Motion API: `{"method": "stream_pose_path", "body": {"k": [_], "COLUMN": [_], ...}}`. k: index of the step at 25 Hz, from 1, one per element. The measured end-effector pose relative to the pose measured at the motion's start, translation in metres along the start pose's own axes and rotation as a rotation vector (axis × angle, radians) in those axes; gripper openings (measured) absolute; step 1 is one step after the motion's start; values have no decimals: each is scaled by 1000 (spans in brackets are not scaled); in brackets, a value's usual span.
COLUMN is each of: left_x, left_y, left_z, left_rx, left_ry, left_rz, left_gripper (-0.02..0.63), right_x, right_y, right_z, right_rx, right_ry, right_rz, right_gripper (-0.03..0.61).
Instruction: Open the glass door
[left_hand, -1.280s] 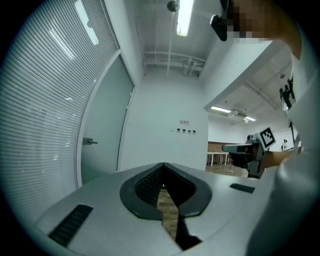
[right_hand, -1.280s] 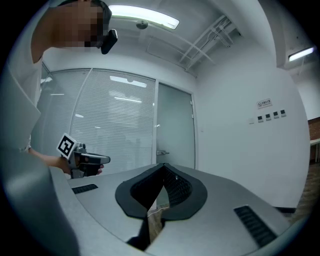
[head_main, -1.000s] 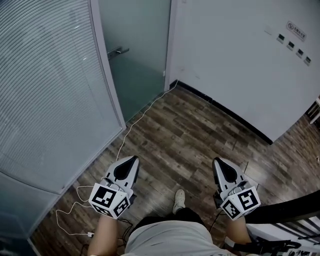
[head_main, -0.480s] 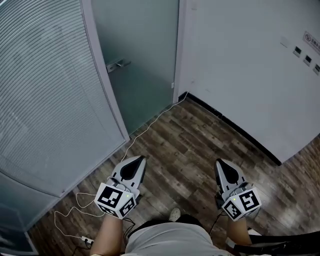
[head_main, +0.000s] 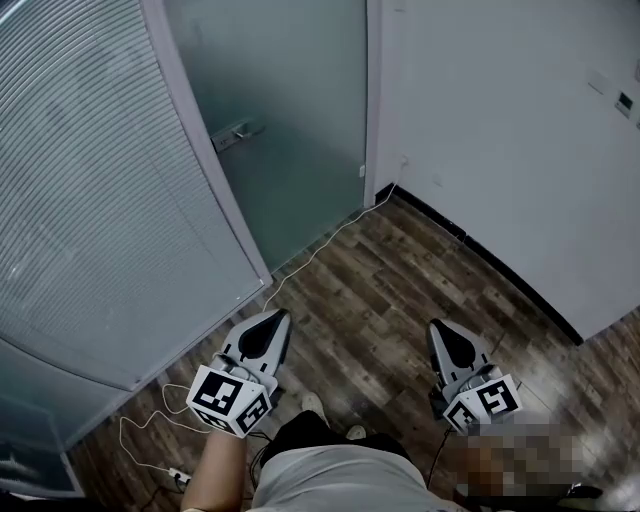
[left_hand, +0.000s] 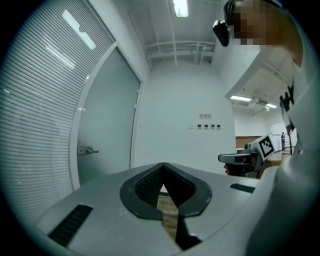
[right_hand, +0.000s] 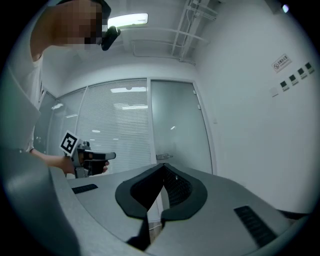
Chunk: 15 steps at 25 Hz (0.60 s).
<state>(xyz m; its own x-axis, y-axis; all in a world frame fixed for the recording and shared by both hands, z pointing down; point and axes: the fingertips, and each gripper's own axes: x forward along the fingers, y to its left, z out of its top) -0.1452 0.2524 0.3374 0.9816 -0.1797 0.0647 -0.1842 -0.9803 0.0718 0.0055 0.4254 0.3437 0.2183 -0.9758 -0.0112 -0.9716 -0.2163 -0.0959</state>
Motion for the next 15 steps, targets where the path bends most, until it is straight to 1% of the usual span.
{"method": "stream_pose_path", "body": {"k": [3,6,10,12,15], "left_x": [13,30,59,77,100], "left_y": [14,33,63,82,110], "left_z": [-7,-18,-19,-14,-8], "left_rx": [-2,-24,-43,-47,-46], "left_ry": [2,9,2,-14,-21], "left_rz": [12,18,29,32,29], "left_gripper": [0,0,0,0,0], "right_x": [17,40,75,97,133], "right_y": [-8,-21,-35,-41,-43], "right_z": [-9,-18,-14,-7,7], "right_rx": [11,12,-17,-26,-19], "right_ry": [-3,15,20,2,-50], "right_rz": [19,13,22,44,109], "right_gripper": [2,2,2,2,2]}}
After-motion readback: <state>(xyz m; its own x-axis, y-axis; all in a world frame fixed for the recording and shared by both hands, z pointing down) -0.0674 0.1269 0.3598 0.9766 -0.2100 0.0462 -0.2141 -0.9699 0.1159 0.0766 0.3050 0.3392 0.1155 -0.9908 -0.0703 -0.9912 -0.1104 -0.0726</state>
